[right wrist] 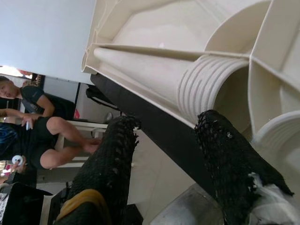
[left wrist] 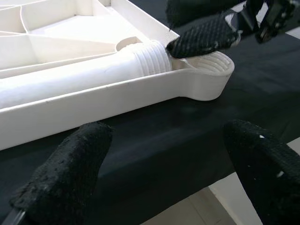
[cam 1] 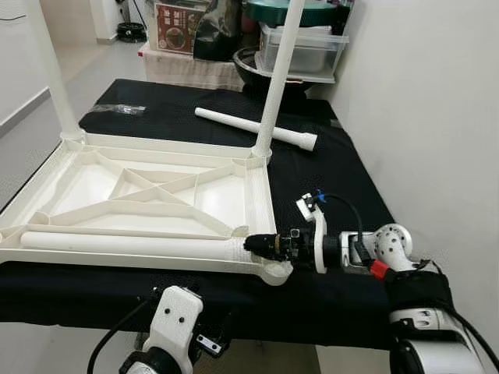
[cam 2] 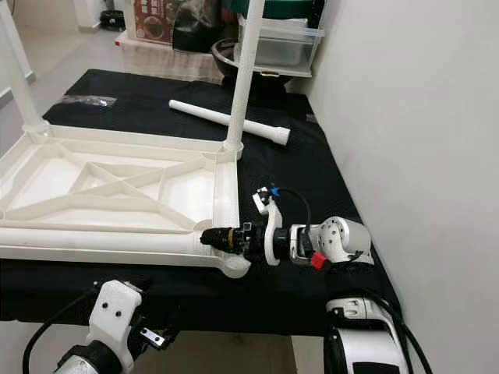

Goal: Building children table

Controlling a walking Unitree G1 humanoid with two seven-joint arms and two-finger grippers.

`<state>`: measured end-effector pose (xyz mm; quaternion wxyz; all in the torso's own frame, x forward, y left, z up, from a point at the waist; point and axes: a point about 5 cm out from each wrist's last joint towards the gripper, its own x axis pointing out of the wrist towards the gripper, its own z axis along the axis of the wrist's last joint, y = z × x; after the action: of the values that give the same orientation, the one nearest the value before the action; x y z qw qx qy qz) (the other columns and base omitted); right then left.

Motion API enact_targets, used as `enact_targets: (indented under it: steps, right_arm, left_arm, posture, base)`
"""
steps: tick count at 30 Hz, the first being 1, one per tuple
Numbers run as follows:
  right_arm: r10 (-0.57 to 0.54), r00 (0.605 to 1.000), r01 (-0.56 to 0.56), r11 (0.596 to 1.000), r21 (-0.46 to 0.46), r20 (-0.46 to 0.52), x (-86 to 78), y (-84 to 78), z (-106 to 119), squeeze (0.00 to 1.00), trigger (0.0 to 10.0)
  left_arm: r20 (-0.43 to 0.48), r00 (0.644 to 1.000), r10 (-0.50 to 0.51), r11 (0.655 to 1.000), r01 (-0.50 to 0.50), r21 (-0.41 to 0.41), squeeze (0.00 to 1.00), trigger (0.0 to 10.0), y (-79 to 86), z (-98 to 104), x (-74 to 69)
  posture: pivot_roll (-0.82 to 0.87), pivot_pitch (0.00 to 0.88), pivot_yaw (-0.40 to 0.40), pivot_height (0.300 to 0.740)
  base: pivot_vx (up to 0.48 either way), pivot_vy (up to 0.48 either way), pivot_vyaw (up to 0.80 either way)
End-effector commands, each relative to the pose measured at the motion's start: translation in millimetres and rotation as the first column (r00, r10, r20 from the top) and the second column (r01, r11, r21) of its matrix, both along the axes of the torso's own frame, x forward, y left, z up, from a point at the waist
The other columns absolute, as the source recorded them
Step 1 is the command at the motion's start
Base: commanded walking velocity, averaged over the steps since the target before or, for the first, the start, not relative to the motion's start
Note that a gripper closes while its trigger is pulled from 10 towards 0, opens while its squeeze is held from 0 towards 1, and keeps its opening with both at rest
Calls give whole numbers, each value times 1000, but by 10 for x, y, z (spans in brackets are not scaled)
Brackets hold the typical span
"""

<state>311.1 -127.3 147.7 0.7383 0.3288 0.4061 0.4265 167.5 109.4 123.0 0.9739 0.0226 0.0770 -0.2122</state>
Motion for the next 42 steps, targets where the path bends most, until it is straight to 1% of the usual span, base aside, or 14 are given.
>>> enact_targets:
  steps: [1, 7, 14, 22, 29, 32, 34, 35, 37, 38, 42]
  right_arm:
    - [-6, 1000, 6, 1000, -17, -16, -7, 12, -26, 0, 10000]
    - [-49, 999, 49, 998, -26, -6, 72, -1, -13, 0, 10000]
    - [-65, 998, 65, 997, -38, 1, 102, -30, 2, 0, 10000]
    - [-66, 998, 65, 995, -71, -5, 87, 76, -68, 0, 10000]
    - [-87, 996, 87, 992, -89, 3, 138, 78, -59, 0, 10000]
    - [-79, 997, 79, 995, -65, 6, 159, 154, -22, 0, 10000]
    - [-79, 997, 79, 995, -65, 6, 159, 154, -22, 0, 10000]
    - [-74, 997, 74, 996, -54, 9, 164, 200, -6, 0, 10000]
    - [-63, 998, 64, 998, -28, 16, 176, 285, 30, 0, 10000]
    - [-64, 998, 64, 998, -17, 13, 182, 315, 38, 0, 10000]
    - [-64, 998, 64, 998, -19, 11, 182, 347, 28, 0, 10000]
  left_arm:
    - [-16, 1000, -2, 1000, 2, 3, 0, 10000, -9, -14, -19]
    - [-22, 1000, 2, 1000, -2, 1, 0, 10000, -12, -15, -34]
    - [-26, 1000, 2, 1000, -2, -1, 0, 10000, -13, -18, -33]
    - [-22, 1000, 4, 1000, -4, -7, 0, 10000, -22, -5, -20]
    - [-31, 999, 10, 1000, -10, -5, 0, 10000, -15, -10, -19]
    - [-23, 1000, 11, 1000, -11, -9, 0, 10000, -12, 5, 4]
    - [-23, 1000, 11, 1000, -11, -9, 0, 10000, -12, 5, 4]
    - [-26, 1000, 15, 1000, -15, -7, 0, 10000, -5, 4, 5]
    - [-21, 1000, 11, 1000, -11, -3, 0, 10000, -10, 12, 14]
    - [-21, 1000, 12, 1000, -12, 0, 0, 10000, -11, 13, 15]
    - [-23, 1000, 18, 1000, -18, 0, 0, 10000, -8, 8, 9]
  posture:
    - [76, 120, -145, 740]
    - [77, 124, -147, 740]
    - [71, 123, -147, 740]
    - [75, 127, -150, 740]
    - [68, 132, -151, 740]
    - [64, 150, -146, 740]
    - [64, 150, -146, 740]
    - [69, 159, -130, 740]
    - [74, 158, -155, 740]
    - [74, 158, -155, 740]
    - [65, 157, -147, 740]
  base:
    - [0, 0, 0]
    - [0, 0, 0]
    - [0, 0, 0]
    - [0, 0, 0]
    - [0, 0, 0]
    - [0, 0, 0]
    - [0, 0, 0]
    - [0, 0, 0]
    - [0, 0, 0]
    - [0, 0, 0]
    - [0, 0, 0]
